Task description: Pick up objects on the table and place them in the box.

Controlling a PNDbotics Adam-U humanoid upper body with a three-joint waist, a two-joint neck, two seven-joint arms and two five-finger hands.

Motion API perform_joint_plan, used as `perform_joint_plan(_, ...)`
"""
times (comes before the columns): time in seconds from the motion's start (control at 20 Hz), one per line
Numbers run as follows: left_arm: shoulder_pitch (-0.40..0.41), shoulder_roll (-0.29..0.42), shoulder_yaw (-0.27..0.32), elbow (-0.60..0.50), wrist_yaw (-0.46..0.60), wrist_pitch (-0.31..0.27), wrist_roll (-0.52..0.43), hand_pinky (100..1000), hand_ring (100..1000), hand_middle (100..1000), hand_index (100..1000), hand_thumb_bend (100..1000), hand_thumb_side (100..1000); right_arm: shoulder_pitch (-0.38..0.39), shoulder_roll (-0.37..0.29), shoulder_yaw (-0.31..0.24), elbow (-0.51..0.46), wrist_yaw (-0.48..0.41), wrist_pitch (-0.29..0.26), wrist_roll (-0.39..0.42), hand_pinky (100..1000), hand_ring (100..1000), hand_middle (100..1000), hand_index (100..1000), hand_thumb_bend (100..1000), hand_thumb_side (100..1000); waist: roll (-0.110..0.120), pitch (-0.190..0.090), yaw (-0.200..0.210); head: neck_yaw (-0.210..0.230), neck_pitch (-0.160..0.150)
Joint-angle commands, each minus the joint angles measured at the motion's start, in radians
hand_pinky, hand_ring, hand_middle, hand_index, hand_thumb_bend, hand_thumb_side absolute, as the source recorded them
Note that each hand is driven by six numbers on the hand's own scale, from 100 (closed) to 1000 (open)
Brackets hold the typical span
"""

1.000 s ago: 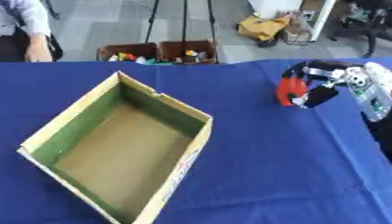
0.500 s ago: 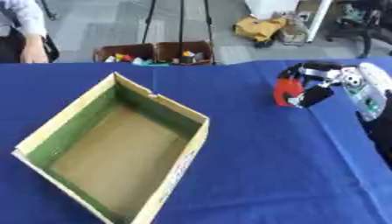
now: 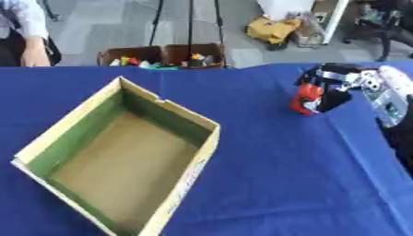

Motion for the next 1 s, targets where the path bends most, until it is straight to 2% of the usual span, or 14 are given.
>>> perform_joint_plan(0.05, -0.007, 0.011, 0.006, -0.019, -0.002, 0.006, 0.003, 567, 676, 747, 894, 100, 747, -0.018, -0.037, -0.016, -0.040, -0.007, 0.018, -0.055, 443, 478, 425, 438, 124, 292, -0.008, -0.014, -0.002, 0.003, -0.002)
perform_joint_plan(0.45, -0.008, 0.011, 0.008, -0.019, -0.005, 0.015, 0.006, 567, 674, 747, 893, 100, 745, -0.009, -0.041, -0.008, -0.049, -0.038, 0.037, -0.164, 353, 435, 395, 400, 201, 248, -0.010, -0.016, -0.005, 0.008, -0.002)
perform_joint_plan(0.7, -0.005, 0.012, 0.009, -0.019, -0.005, 0.019, 0.010, 566, 673, 748, 892, 100, 743, -0.010, -0.051, -0.004, -0.091, -0.063, 0.045, -0.180, 332, 426, 391, 395, 229, 226, -0.009, -0.023, -0.009, 0.012, 0.004)
perform_joint_plan(0.85, -0.004, 0.017, 0.009, -0.019, -0.004, 0.024, 0.013, 565, 672, 747, 892, 100, 738, -0.012, -0.061, 0.002, -0.140, -0.083, 0.054, -0.181, 327, 424, 391, 394, 213, 226, -0.011, -0.031, -0.014, 0.021, 0.011)
perform_joint_plan(0.9, -0.004, 0.018, 0.009, -0.019, -0.003, 0.025, 0.014, 565, 672, 748, 892, 100, 736, -0.011, -0.065, 0.005, -0.159, -0.090, 0.058, -0.180, 324, 423, 392, 394, 197, 280, -0.012, -0.034, -0.015, 0.025, 0.013)
perform_joint_plan(0.95, -0.004, 0.021, 0.009, -0.019, -0.002, 0.026, 0.016, 565, 672, 747, 892, 100, 736, -0.012, -0.068, 0.010, -0.179, -0.099, 0.059, -0.180, 323, 423, 391, 394, 209, 223, -0.013, -0.038, -0.016, 0.028, 0.016)
perform_joint_plan(1.0, -0.004, 0.023, 0.009, -0.019, 0.000, 0.028, 0.018, 565, 672, 747, 892, 100, 737, -0.012, -0.071, 0.016, -0.202, -0.110, 0.059, -0.178, 324, 424, 393, 397, 205, 225, -0.015, -0.041, -0.016, 0.032, 0.019)
